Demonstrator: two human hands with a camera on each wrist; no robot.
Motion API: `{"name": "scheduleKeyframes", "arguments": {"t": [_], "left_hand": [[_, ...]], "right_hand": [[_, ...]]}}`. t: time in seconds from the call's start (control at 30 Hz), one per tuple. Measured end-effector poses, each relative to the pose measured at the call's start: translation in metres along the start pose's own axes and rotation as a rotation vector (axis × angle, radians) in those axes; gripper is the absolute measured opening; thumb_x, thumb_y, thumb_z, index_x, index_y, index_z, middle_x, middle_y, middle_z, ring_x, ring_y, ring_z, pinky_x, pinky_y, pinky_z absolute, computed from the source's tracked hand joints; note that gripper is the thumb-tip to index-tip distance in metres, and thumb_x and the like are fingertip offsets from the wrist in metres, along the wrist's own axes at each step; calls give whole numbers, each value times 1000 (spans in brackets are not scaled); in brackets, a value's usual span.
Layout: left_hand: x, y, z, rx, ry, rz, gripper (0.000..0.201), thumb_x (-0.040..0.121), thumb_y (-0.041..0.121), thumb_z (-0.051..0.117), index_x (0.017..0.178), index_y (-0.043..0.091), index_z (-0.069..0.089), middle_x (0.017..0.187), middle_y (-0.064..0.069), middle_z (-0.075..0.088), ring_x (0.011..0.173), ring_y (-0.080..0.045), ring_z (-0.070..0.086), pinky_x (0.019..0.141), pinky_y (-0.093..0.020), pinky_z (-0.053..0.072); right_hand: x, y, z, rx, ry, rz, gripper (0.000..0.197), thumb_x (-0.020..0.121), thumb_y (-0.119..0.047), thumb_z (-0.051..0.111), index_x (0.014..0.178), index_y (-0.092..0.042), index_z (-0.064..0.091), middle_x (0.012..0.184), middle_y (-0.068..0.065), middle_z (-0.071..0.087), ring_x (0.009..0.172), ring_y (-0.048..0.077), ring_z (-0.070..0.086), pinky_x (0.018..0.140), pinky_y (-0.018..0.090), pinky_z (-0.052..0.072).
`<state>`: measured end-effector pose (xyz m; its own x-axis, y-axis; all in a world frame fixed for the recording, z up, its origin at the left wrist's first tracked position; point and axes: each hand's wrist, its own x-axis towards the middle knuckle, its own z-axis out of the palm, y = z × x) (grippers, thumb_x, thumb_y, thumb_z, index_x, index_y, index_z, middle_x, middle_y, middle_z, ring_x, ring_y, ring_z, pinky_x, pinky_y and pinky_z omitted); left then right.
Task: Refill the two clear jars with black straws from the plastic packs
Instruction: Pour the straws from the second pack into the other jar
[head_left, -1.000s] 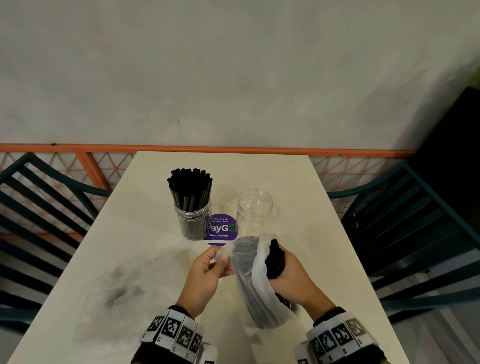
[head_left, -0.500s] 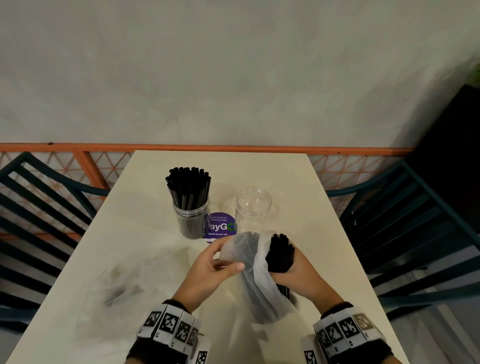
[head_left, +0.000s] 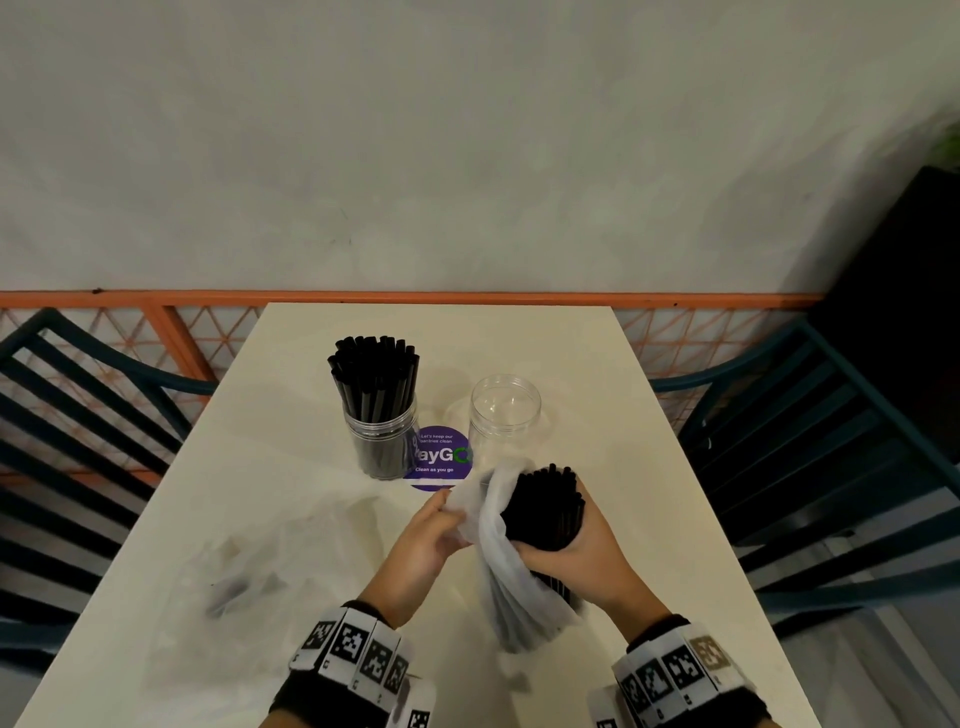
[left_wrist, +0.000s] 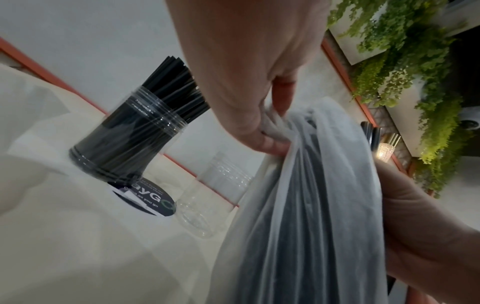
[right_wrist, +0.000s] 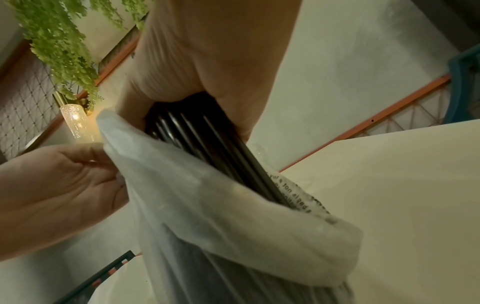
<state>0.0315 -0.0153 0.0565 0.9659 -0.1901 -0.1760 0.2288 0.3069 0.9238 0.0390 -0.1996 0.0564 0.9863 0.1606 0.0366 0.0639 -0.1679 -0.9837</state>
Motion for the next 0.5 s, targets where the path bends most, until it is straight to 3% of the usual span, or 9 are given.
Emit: {"name": "scheduleKeyframes", "arguments": {"t": [0.13, 0.23, 0.33, 0.4, 0.5], "left_hand": [[-3, -4, 0, 167, 23, 98, 33, 84, 33, 58, 110, 14, 58, 106, -6, 68, 98, -14, 63, 86, -27, 51], [1, -5, -4, 172, 97, 138, 28, 84, 29, 60, 103, 9, 63, 102, -13, 69, 93, -17, 63, 84, -29, 50], [2, -1, -2, 82, 100, 72, 18, 91, 15, 46, 95, 6, 62, 81, 0, 72, 79, -11, 65, 70, -20, 53], [2, -1, -1, 49, 143, 24, 21, 94, 7, 39, 89, 6, 60, 69, 4, 69, 70, -12, 62, 63, -21, 52], [4, 1, 0, 22, 197, -13, 20, 94, 6, 37, 94, 4, 57, 83, -10, 65, 81, -23, 59, 71, -32, 49]], "right_hand": [[-2, 1, 1, -13, 7, -13, 52, 63, -7, 82, 103, -25, 54, 99, -17, 66, 98, 6, 63, 82, 17, 50], [-4, 2, 1, -27, 0, -12, 54, 61, -9, 84, 103, -25, 55, 100, -15, 66, 99, 6, 63, 82, 18, 50], [-7, 2, 2, -59, 2, -7, 59, 59, -11, 86, 103, -30, 53, 96, -13, 67, 100, -1, 61, 80, 10, 48], [-10, 1, 5, -89, -9, -5, 61, 59, -13, 86, 104, -34, 51, 100, -14, 65, 100, -7, 59, 78, 6, 46], [-13, -1, 6, -118, -46, 7, 60, 61, -15, 86, 103, -37, 49, 103, -18, 62, 100, -15, 55, 76, 2, 44]]}}
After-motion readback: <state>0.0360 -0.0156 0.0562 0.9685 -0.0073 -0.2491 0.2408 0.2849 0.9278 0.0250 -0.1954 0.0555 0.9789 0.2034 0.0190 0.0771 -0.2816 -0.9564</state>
